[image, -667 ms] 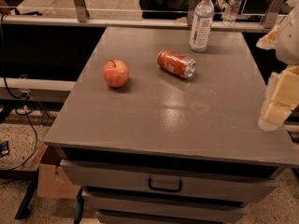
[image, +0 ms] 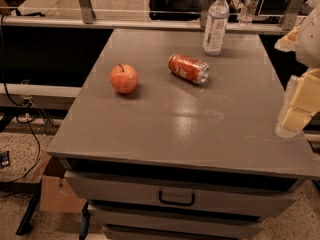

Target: Place coke can upright

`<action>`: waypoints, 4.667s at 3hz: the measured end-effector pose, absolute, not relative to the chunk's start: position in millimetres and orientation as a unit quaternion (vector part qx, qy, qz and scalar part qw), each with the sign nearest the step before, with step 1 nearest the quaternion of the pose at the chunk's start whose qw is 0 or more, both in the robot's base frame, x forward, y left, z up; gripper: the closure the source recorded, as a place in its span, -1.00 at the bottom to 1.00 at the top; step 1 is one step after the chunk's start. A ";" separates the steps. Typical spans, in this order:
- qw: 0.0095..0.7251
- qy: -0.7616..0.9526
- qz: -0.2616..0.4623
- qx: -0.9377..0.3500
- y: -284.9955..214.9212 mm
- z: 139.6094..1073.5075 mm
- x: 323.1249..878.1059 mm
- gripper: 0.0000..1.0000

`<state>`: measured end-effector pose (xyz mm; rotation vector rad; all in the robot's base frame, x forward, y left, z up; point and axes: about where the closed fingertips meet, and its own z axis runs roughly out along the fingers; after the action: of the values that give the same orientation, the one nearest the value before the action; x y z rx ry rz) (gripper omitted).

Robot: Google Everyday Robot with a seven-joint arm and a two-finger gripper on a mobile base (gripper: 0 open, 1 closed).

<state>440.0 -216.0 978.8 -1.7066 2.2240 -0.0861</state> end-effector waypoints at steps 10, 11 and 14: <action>0.145 0.889 0.011 -0.434 -116.9 890.6 666.5 -1.00; 0.124 0.890 0.003 -0.438 -99.7 877.6 682.5 -1.00; 0.085 0.888 -0.002 -0.451 -83.4 846.7 719.5 -0.14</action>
Offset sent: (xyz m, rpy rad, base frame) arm 0.0906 0.0014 -0.0072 0.2145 0.1210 -0.3907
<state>719.5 -83.4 846.7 -1.3449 2.6490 -0.0062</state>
